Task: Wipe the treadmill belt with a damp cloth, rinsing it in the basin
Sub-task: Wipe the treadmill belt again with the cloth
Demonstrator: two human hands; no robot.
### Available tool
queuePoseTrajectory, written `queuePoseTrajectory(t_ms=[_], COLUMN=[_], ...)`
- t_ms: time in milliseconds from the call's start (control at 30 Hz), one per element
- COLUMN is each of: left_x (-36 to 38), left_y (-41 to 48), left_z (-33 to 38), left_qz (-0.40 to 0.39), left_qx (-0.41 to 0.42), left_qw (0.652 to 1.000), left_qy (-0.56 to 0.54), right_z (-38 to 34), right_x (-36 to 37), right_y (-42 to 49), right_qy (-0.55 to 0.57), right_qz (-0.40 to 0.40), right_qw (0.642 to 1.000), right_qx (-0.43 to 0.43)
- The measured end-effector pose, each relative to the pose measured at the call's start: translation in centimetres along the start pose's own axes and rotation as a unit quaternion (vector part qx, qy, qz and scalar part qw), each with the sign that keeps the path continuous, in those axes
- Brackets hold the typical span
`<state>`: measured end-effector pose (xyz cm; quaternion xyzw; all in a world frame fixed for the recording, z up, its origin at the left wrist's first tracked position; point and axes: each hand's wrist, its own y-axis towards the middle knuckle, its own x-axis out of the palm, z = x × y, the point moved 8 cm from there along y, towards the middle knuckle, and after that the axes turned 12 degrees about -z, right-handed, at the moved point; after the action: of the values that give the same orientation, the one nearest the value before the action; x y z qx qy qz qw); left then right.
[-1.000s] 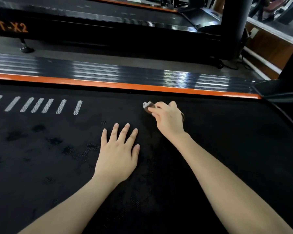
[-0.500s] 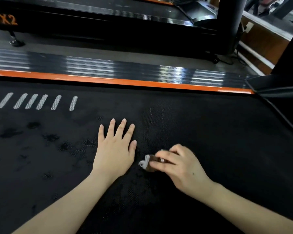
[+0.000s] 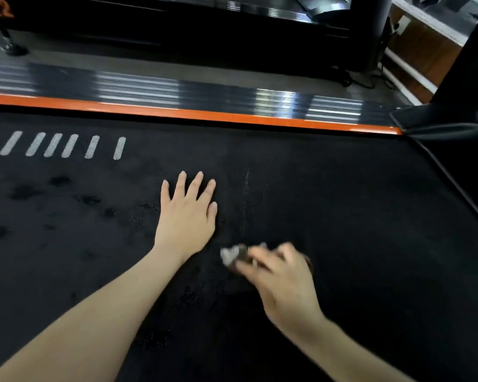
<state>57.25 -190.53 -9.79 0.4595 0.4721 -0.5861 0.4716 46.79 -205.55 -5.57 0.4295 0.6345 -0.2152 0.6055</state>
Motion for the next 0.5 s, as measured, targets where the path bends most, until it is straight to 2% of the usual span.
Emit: queuePoseTrajectory(t_ms=[67, 167, 300, 400, 500], left_x=[0.2, -0.2, -2.3, -2.1, 0.3], left_y=[-0.1, 0.0, -4.5, -12.2, -18.8], left_z=[0.1, 0.1, -0.2, -0.8, -3.0], left_qz=[-0.019, -0.034, -0.006, 0.018, -0.026], left_qx=[-0.003, 0.005, 0.008, 0.019, -0.008], left_qw=[1.0, 0.999, 0.992, 0.996, 0.999], left_qy=[0.012, 0.007, -0.129, -0.083, -0.029], right_z=[-1.4, -1.5, -1.8, -1.6, -1.6], right_x=[-0.1, -0.3, -0.2, -0.2, -0.2], right_y=[-3.3, -3.3, -3.4, -3.2, -3.2], right_qy=[0.004, -0.026, -0.044, -0.049, -0.06], right_qz=[0.003, 0.005, -0.016, -0.015, -0.009], right_qw=[1.0, 1.0, 0.999, 0.999, 0.998], right_qx=[-0.004, 0.01, 0.009, 0.01, 0.02])
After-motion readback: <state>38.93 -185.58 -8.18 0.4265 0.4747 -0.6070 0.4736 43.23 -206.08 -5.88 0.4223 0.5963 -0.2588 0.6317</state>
